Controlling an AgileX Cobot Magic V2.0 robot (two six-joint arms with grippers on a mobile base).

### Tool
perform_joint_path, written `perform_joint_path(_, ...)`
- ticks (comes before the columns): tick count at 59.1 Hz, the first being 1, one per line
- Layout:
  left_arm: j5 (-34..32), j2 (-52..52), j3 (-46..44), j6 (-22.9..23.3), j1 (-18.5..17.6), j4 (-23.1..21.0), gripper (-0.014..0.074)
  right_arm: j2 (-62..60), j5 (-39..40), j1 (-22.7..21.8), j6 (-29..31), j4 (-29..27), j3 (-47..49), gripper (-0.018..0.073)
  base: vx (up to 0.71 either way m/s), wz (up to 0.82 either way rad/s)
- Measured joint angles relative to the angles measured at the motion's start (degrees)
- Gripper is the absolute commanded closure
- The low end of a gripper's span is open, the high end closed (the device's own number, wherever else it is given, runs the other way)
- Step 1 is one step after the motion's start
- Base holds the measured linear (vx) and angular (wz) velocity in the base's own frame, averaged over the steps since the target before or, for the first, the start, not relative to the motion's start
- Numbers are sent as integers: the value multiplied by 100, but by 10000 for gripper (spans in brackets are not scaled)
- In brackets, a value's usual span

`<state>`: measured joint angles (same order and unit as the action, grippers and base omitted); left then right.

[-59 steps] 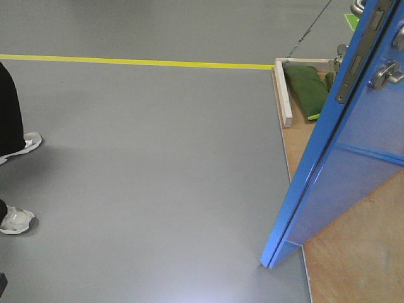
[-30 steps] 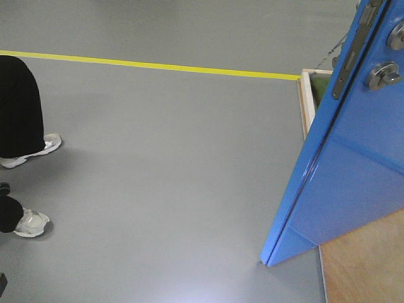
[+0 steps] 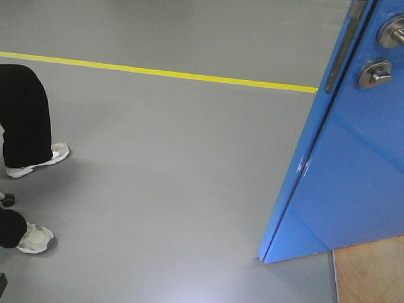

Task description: Move to blue door and open it

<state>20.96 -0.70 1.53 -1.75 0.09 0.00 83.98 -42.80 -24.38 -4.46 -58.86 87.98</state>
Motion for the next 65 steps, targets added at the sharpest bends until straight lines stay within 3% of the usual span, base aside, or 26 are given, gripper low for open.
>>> perform_joint_path(65,0,0,0,0,0,0,526,-10,-219,36,12,-47,4,570,26,-2)
